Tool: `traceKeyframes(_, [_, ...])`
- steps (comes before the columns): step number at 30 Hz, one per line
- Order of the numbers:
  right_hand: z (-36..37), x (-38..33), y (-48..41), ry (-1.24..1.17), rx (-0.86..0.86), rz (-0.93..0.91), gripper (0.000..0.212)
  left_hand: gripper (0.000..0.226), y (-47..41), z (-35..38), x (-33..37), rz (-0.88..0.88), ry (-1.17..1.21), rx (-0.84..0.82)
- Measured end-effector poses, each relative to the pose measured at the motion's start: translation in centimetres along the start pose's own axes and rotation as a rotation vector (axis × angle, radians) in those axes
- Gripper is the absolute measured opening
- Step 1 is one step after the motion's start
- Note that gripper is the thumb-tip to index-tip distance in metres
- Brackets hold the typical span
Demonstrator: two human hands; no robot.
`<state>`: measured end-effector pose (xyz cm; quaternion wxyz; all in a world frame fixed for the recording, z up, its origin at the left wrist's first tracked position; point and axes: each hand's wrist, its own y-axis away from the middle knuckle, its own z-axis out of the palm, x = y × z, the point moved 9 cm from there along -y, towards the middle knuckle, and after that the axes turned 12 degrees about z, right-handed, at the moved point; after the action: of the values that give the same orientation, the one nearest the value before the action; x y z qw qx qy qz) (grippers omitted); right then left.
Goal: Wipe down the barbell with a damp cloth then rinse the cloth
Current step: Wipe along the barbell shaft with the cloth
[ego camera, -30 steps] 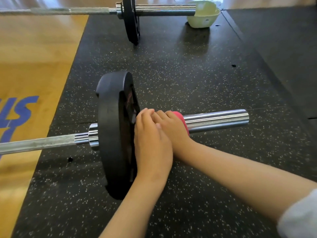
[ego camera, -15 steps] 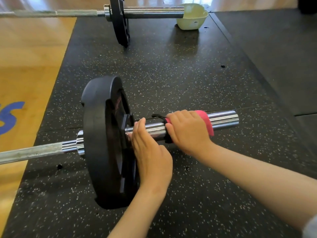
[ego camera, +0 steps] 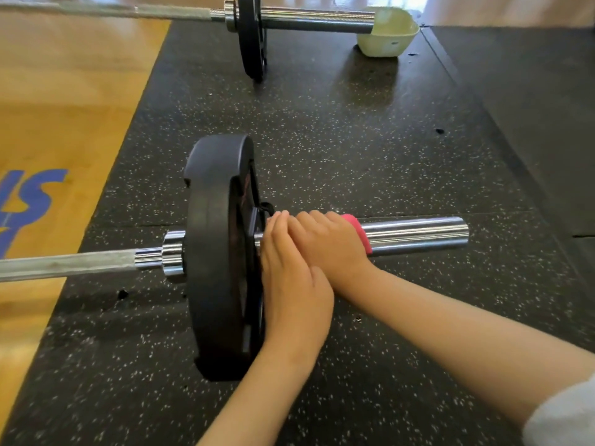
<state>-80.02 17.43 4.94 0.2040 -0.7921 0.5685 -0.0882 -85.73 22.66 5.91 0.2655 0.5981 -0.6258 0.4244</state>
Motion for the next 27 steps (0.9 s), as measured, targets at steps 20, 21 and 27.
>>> traceKeyframes(20, [-0.5, 4.1, 1.8, 0.033, 0.03, 0.167, 0.04, 0.024, -2.7, 3.7, -1.1, 0.292, -0.66, -0.093])
traceKeyframes(21, [-0.5, 4.1, 1.9, 0.039, 0.029, 0.151, 0.04, 0.023, -2.8, 3.7, -1.1, 0.285, -0.666, -0.112])
traceKeyframes(27, [-1.0, 6.1, 2.2, 0.096, -0.011, 0.093, 0.039, 0.047, -3.1, 4.6, -0.2, 0.211, -0.752, -0.273])
